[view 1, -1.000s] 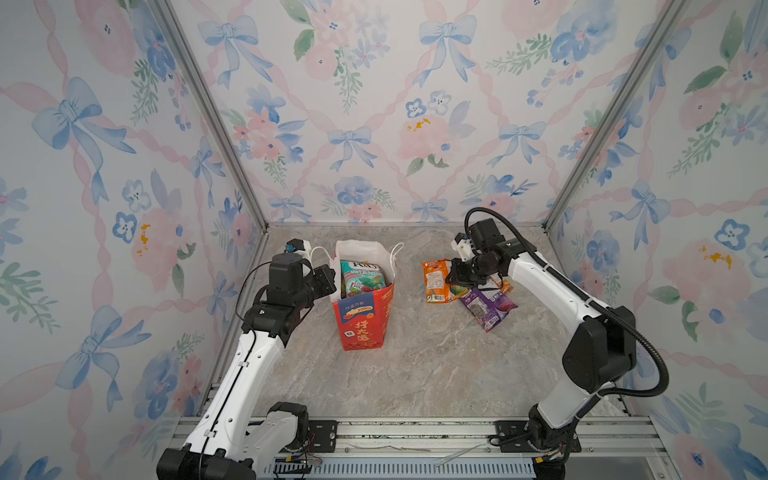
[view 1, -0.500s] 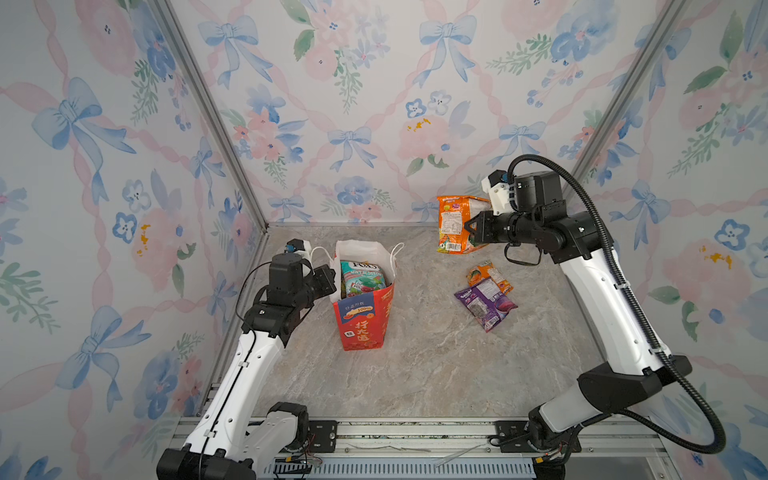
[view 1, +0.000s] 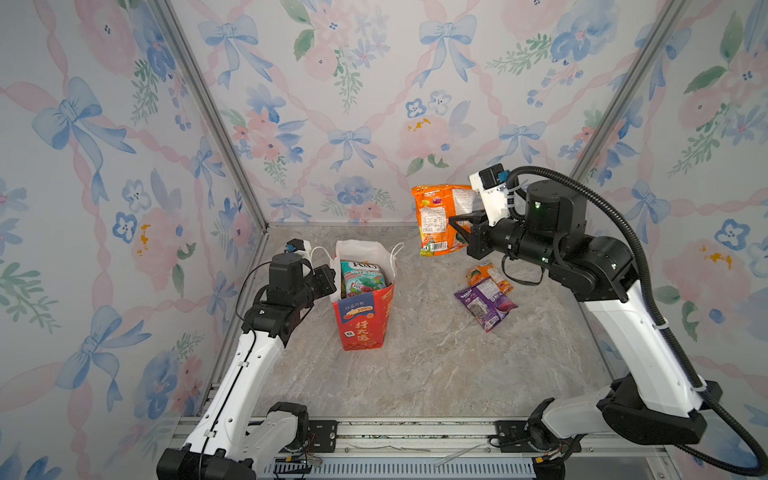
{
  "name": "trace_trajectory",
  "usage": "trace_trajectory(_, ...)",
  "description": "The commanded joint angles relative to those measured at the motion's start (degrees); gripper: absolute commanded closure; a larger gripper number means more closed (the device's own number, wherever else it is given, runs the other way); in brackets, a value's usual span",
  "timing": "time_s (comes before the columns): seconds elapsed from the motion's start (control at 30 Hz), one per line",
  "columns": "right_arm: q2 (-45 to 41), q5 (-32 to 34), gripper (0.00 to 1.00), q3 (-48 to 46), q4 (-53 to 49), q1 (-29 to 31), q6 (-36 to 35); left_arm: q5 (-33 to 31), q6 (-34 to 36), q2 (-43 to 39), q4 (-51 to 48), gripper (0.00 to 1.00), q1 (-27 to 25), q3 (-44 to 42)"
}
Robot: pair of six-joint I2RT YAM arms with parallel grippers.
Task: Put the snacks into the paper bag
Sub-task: 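Carry the orange fruit candy bag over the paper bag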
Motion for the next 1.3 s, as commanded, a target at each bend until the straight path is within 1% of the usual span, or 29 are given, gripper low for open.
trace_trajectory(0.0, 0.8, 1.8, 1.0, -0.5, 8.1, 4.1, -5.0, 0.1, -0.3, -0.8, -0.8, 1.0, 0.1, 0.2)
trace_trajectory(0.17, 5.2, 2.6, 1.0, 1.9, 9.1, 8.8, -7.2, 0.0, -0.4, -1.2, -0.8, 1.0, 0.0, 0.2)
trace_trajectory(0.3, 10.4, 7.1, 1.0, 5.3, 9.1, 13.2, -9.1, 0.0, -0.5, -1.4, -0.9, 1.0, -0.1, 0.0)
trace_trajectory(0.47, 18.4, 11.3, 1.0, 11.4, 6.6, 16.0, -10.2, 0.1, -0.5, -1.8, -0.9, 1.0, -0.2, -0.1)
trace_trajectory(0.6, 24.2, 13.9, 1.0, 17.5, 3.3, 16.4, -10.1, 0.1, -0.5, -2.1, -0.9, 1.0, -0.2, -0.2)
trace_trajectory(0.77, 28.3, 16.1, 1.0, 20.4, 1.6, 16.4, -10.5, 0.1, -0.5, -2.3, -0.9, 1.0, -0.2, -0.4)
trace_trajectory(1.07, 33.8, 16.7, 1.0, 24.2, -2.2, 15.7, -9.8, 0.0, -0.4, -2.1, -0.9, 1.0, -0.2, -0.5)
trace_trajectory(1.27, 35.5, 15.3, 1.0, 24.6, -4.6, 15.3, -8.4, -0.1, -0.4, -1.7, -0.9, 1.0, -0.2, -0.3)
